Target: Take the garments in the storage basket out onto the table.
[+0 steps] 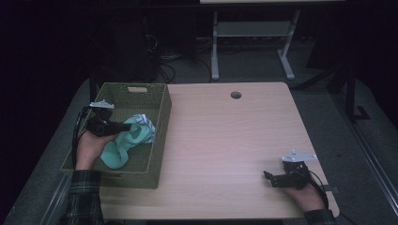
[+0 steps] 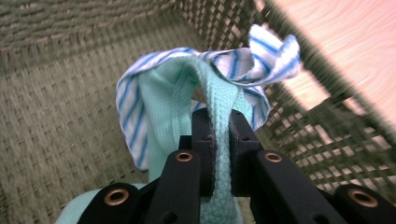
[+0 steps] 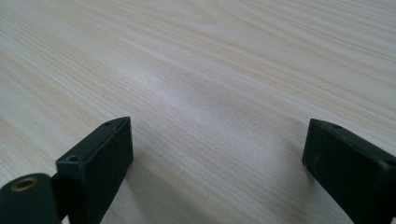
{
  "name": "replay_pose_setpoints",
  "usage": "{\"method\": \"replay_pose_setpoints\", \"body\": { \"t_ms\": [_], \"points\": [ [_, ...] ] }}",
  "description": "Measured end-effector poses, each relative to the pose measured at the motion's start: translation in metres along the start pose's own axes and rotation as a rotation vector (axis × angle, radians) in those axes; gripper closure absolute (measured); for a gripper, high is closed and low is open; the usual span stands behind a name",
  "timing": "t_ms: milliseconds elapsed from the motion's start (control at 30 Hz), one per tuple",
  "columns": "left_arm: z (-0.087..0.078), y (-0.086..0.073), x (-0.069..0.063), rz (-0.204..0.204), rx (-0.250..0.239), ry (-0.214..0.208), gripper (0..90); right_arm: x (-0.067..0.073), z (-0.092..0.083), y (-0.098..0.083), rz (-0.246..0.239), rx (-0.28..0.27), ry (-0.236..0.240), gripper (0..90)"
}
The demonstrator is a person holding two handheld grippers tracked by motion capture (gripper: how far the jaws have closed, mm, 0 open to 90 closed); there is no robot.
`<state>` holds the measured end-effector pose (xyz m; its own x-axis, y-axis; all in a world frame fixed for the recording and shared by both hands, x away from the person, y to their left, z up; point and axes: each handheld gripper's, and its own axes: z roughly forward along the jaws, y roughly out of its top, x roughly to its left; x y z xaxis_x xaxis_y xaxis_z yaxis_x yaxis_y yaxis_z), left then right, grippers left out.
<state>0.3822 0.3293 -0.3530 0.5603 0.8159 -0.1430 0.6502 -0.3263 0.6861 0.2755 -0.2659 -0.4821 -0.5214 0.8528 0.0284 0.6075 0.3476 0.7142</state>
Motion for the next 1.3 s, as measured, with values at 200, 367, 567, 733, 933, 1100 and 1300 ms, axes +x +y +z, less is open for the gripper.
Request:
{"method": "replay_pose_setpoints", "body": {
  "t_ms": [200, 367, 567, 733, 933, 1100, 1300],
  "points": [
    [-0.010, 0.004, -0.004, -0.014, -0.054, -0.024, 83.6, 0.000, 0.000, 0.000, 0.000, 0.000, 0.000, 8.1],
    [-0.018, 0.010, -0.008, -0.026, -0.102, -0.046, 83.8, 0.000, 0.000, 0.000, -0.001, 0.000, 0.000, 8.1],
    [-0.025, 0.016, -0.013, -0.010, -0.122, -0.057, 83.8, 0.000, 0.000, 0.000, -0.002, 0.000, 0.000, 8.1],
    [-0.035, 0.022, -0.017, -0.009, -0.160, -0.081, 83.8, 0.000, 0.000, 0.000, -0.001, 0.000, 0.000, 8.1],
    [-0.045, 0.030, -0.021, -0.009, -0.190, -0.097, 84.0, 0.000, 0.000, 0.000, -0.003, -0.001, 0.000, 8.1],
    [-0.056, 0.041, -0.028, 0.008, -0.228, -0.122, 84.1, 0.000, 0.000, 0.000, -0.002, 0.000, 0.000, 8.1],
    [-0.062, 0.052, -0.037, 0.033, -0.248, -0.140, 84.2, 0.000, 0.000, 0.000, -0.001, 0.000, 0.000, 8.1]
  ]
}}
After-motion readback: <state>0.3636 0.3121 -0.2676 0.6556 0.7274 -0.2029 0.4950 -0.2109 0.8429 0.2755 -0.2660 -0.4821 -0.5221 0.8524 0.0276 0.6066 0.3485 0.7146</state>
